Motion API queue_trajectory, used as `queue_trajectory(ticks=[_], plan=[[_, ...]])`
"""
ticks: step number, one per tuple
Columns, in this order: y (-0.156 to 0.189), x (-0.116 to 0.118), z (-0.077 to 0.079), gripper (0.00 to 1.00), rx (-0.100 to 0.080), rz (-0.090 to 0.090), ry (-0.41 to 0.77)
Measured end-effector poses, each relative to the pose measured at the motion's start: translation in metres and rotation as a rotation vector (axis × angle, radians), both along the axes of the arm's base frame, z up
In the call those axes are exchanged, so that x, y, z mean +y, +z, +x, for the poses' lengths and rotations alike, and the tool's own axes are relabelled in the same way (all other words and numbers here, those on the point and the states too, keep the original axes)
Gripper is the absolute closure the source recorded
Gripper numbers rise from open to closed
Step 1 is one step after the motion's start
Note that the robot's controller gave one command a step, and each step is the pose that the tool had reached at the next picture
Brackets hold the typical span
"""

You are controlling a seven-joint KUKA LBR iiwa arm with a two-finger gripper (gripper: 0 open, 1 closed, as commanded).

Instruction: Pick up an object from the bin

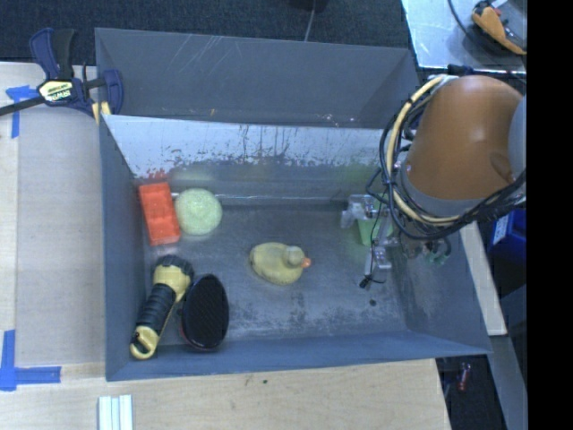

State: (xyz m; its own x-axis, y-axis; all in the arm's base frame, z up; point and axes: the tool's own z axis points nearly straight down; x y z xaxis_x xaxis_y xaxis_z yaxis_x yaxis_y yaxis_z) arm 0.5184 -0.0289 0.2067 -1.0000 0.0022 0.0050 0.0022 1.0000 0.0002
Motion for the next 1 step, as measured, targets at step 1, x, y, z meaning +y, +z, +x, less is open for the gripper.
queue_trajectory(ticks=[1], plan=[[0.0043, 0.0001, 0.0017, 0.0, -0.009, -0.001, 0.002]])
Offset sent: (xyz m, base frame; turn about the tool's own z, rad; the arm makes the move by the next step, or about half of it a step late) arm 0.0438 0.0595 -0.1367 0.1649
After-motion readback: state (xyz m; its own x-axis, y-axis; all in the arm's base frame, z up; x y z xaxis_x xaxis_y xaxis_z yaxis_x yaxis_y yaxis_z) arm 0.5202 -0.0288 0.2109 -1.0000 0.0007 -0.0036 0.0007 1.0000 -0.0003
